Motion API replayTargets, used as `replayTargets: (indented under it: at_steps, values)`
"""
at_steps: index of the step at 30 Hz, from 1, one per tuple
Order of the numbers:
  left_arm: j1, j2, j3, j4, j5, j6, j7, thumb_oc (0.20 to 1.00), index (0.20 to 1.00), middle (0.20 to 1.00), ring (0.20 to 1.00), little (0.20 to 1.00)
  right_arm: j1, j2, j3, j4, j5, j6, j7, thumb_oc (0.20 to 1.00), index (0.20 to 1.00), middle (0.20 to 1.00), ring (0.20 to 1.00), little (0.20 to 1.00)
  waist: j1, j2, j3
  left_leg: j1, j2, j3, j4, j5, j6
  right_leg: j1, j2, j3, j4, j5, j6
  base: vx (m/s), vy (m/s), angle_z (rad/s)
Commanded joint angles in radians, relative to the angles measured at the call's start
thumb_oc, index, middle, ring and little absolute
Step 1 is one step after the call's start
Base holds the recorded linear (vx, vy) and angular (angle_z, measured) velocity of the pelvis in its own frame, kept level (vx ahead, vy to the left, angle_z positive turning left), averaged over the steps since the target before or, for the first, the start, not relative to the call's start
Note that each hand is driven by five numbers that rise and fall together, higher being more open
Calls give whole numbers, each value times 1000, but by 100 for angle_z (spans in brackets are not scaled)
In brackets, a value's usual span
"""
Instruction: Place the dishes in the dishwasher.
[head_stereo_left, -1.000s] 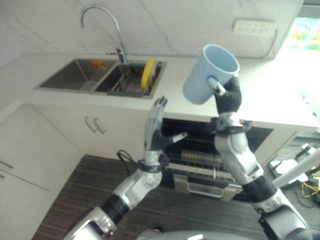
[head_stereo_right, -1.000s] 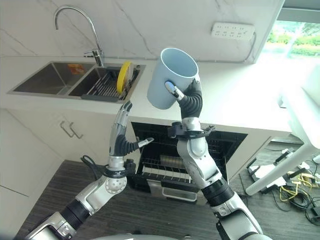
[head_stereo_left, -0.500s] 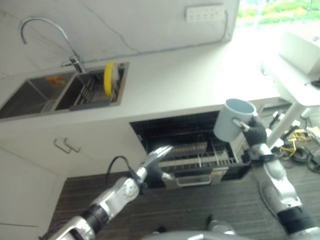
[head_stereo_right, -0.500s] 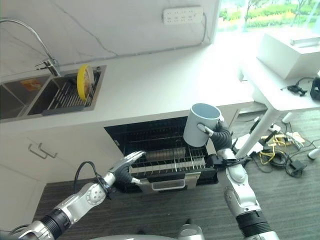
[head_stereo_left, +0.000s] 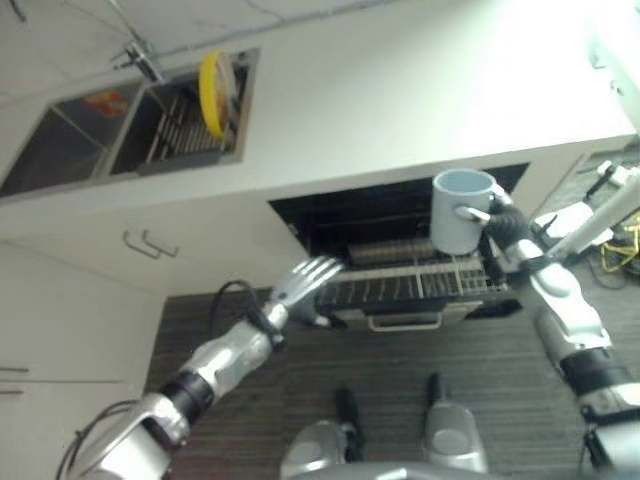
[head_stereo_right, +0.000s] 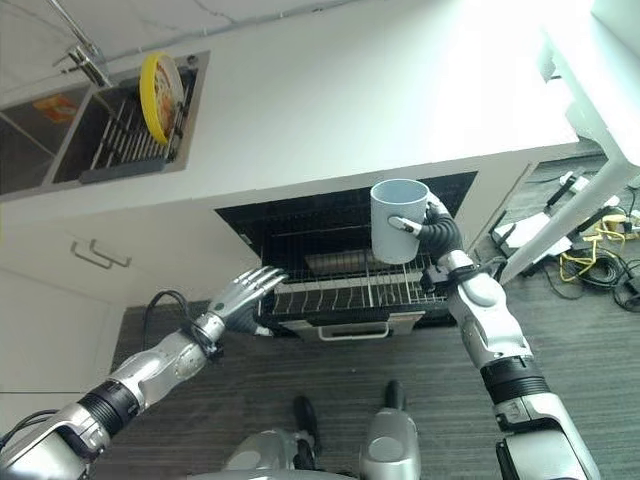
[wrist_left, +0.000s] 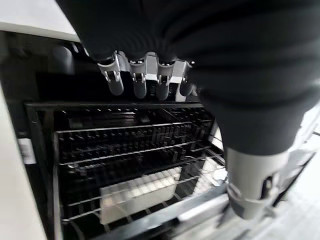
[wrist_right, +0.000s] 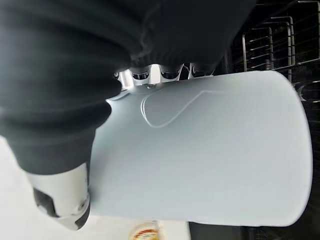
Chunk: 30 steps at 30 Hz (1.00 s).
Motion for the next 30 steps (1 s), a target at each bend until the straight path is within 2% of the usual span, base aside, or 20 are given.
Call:
replayTargets:
  at_steps: [1,5,9,14,17,18,30]
  values:
    - [-66,45,19,-1,79,17,121,1000,1000,1000,1000,1000,-120,14,-18,8,16,-68,-17,200,200,200,200,200,33,-55,-3,-51,47,6,126,-68,-29,-4,-56,-9,89,-103,44,-325,-81,11]
    - [-118,61,-7,54,110,-3,168,1000,1000,1000,1000,1000,-255,-6,-19,130,20,-64,-35,200,200,200,200,200,47,-48,51,-93,45,-7,105,-40,-29,-46,-51,2,78,-83,49,-168,-20,14]
    - [-135,68,-22,58,118,-15,182,1000,1000,1000,1000,1000,-307,-6,-16,196,21,-53,-48,200,200,200,200,200,54,-38,88,-131,39,-15,104,-23,-30,-86,-50,14,93,-78,47,-110,20,2]
    - [-183,82,-41,42,105,-35,193,1000,1000,1000,1000,1000,-359,7,-6,302,-23,-74,-60,200,200,200,200,200,61,-22,136,-186,34,-16,120,-8,-28,-149,-53,22,133,-75,42,-103,14,0]
    - [-195,84,-46,37,97,-39,193,1000,1000,1000,1000,1000,-374,14,-6,331,-36,-73,-71,200,200,200,200,200,63,-17,146,-198,31,-16,122,-6,-28,-165,-55,24,141,-73,41,-47,13,-1]
    - [-207,91,-51,26,86,-45,195,1000,1000,1000,1000,1000,-393,9,-1,360,-90,-91,-78,200,200,200,200,200,67,-10,151,-213,27,-18,123,-3,-27,-182,-57,25,148,-72,41,-53,25,-1]
    - [-262,142,-90,-101,18,-26,144,1000,1000,1000,1000,1000,-494,-23,15,529,-170,-71,-126,200,200,200,200,200,89,38,151,-288,16,-15,121,10,-29,-275,-79,19,195,-77,39,-19,22,1]
